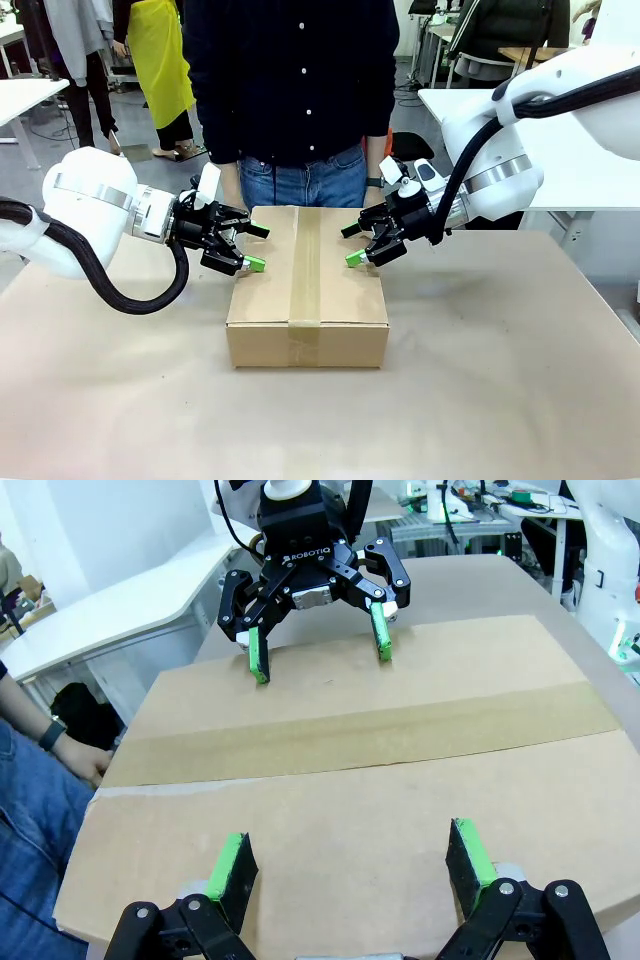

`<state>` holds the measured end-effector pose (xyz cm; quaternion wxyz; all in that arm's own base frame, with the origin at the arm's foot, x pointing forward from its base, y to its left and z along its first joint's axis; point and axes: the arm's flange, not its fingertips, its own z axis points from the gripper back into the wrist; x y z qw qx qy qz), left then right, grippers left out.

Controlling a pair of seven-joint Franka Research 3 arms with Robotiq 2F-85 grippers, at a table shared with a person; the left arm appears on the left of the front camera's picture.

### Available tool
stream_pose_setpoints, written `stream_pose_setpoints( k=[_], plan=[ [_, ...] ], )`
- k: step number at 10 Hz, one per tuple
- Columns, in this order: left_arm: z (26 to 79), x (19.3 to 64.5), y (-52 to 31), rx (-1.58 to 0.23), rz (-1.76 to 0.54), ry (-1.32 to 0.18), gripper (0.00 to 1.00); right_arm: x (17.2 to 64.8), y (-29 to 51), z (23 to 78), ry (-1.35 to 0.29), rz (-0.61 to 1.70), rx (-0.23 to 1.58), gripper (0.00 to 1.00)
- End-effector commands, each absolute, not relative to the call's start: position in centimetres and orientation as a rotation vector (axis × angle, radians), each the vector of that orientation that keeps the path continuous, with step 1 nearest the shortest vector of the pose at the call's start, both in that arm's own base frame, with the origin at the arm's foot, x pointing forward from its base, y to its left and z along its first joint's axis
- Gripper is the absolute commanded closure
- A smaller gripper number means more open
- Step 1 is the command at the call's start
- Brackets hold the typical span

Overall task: Pack the gift set into the box.
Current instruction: Press and hold the closed box until the human finishes sealing it.

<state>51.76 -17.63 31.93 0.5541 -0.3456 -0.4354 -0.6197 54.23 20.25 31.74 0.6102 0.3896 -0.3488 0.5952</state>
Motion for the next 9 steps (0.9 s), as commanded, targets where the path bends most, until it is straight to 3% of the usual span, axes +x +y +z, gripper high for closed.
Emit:
stream_pose_setpoints(
  k=[1,2,3,5,8,9],
  plan=[
    [31.8,51.4,-17.5,-0.809,-1.483,-1.039,0.0,54.2,20.5,31.8,-0.806,1.377,0.893,0.0],
    [31.9,51.8,-17.6,-0.817,-1.464,-1.029,0.0,54.2,20.2,31.7,-0.805,1.374,0.899,0.0],
    [34.9,49.3,-16.4,-0.957,-1.513,-1.072,0.0,52.5,19.9,34.5,-0.841,1.437,0.959,0.0],
    [39.6,43.9,-10.3,-1.022,-1.508,-1.237,0.0,47.6,13.7,40.2,-1.061,1.425,1.067,0.0],
    [36.9,40.1,-1.3,-0.959,-1.252,-1.449,0.0,41.7,4.1,39.7,-1.392,1.216,1.032,0.0],
    [40.4,41.9,-7.0,-1.019,-1.435,-1.317,0.0,45.6,10.0,42.6,-1.171,1.371,1.065,0.0]
  ],
)
